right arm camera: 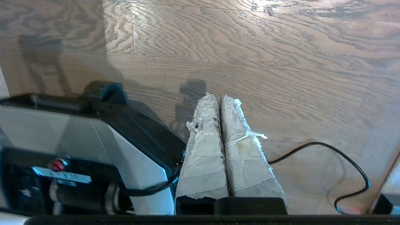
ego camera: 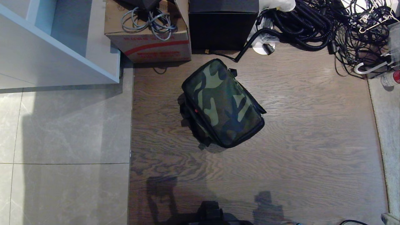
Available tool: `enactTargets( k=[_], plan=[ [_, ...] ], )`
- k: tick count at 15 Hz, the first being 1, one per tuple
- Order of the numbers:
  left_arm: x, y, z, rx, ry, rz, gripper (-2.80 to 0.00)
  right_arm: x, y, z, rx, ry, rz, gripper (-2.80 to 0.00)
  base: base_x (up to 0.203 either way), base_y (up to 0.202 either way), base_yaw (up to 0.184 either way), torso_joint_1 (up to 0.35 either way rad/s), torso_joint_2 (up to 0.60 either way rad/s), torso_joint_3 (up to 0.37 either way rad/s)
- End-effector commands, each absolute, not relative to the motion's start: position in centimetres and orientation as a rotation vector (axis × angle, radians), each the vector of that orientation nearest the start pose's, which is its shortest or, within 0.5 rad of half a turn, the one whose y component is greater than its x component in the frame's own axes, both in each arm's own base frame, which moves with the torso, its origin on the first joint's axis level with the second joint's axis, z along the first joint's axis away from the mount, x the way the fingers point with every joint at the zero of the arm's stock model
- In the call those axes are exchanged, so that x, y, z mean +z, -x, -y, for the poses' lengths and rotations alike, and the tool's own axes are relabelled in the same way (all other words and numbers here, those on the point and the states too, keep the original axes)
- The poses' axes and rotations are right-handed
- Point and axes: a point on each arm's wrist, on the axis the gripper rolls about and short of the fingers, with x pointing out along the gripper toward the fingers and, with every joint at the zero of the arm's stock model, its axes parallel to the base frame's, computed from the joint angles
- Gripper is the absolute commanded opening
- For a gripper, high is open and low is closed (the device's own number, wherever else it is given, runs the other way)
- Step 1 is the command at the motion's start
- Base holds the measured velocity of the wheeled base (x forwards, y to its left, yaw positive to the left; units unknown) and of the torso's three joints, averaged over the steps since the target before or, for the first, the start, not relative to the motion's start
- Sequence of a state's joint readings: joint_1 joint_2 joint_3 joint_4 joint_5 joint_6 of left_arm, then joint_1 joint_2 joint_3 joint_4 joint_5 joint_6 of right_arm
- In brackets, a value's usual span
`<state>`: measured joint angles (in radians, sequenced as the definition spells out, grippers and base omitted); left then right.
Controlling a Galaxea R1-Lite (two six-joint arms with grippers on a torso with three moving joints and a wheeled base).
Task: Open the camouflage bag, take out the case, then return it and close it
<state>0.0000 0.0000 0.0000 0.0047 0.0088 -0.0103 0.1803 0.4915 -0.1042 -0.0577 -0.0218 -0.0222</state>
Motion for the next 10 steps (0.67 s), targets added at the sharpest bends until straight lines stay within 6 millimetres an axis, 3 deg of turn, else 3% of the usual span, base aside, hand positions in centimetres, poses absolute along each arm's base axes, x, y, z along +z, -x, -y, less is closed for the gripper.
enactTargets(
  k=[1, 2, 8, 10],
  plan=[
    [7.5, 2.28, -0.02, 0.009, 0.011, -0.005, -2.8, 8.56, -0.28, -0.02, 0.124, 0.047, -0.238, -2.8, 0.0, 0.0, 0.0, 0.0, 0.0, 0.0],
    [7.5, 2.28, -0.02, 0.009, 0.011, -0.005, -2.8, 7.88, -0.23, -0.01, 0.108, 0.028, -0.223, -2.8, 0.0, 0.0, 0.0, 0.0, 0.0, 0.0],
    [7.5, 2.28, -0.02, 0.009, 0.011, -0.005, -2.8, 8.01, -0.27, 0.0, 0.066, 0.024, -0.201, -2.8, 0.0, 0.0, 0.0, 0.0, 0.0, 0.0],
    [7.5, 2.28, -0.02, 0.009, 0.011, -0.005, -2.8, 7.99, -0.09, 0.02, -0.031, 0.018, -0.182, -2.8, 0.0, 0.0, 0.0, 0.0, 0.0, 0.0]
  ],
)
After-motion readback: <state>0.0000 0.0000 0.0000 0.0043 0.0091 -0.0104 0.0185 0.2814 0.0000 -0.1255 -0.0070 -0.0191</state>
